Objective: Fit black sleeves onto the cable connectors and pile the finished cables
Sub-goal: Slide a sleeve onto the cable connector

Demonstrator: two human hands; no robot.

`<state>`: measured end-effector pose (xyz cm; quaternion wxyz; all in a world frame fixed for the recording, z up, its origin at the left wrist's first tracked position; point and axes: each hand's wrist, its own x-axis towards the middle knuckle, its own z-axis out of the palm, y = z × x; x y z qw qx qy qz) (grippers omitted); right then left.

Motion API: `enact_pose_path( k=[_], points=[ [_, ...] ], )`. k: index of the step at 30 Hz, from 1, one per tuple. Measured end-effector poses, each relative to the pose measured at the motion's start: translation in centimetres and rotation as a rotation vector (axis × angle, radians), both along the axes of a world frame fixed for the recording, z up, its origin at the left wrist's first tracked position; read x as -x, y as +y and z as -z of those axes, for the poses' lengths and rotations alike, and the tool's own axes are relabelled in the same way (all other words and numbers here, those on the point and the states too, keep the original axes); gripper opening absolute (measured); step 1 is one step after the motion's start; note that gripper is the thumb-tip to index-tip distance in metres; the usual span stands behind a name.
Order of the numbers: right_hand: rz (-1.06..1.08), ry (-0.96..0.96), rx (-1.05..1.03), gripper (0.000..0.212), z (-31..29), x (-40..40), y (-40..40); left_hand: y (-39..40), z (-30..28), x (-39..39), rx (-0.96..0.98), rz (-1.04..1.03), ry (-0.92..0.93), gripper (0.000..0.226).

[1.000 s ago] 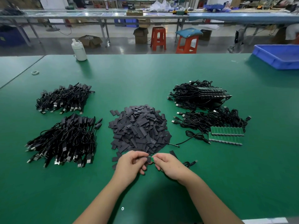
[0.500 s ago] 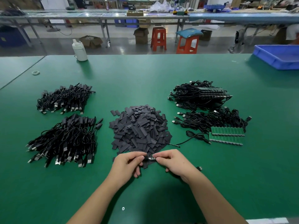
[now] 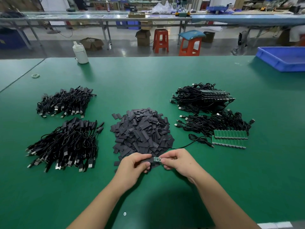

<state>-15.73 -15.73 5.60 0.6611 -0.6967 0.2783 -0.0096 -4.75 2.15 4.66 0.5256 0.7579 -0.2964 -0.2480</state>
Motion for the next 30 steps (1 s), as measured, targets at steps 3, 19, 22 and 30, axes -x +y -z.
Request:
enact_pose_path(
  k=[3,19,22,30],
  points=[
    [0.013,0.001,-0.043,0.012,-0.15,-0.04,-0.12,0.05,-0.25,-0.06,-0.036,0.004,-0.180,0.026],
    [0.040,-0.026,-0.076,0.012,-0.57,0.01,-0.10,-0.19,-0.52,-0.11,-0.012,-0.045,-0.311,0.024],
    [0.035,-0.028,-0.070,0.012,-0.53,0.08,0.03,-0.26,-0.35,-0.03,-0.013,-0.059,-0.285,0.025],
    [0.027,-0.031,-0.062,0.012,-0.52,0.10,-0.04,-0.39,-0.23,-0.46,-0.057,-0.048,-0.366,0.026]
  ],
)
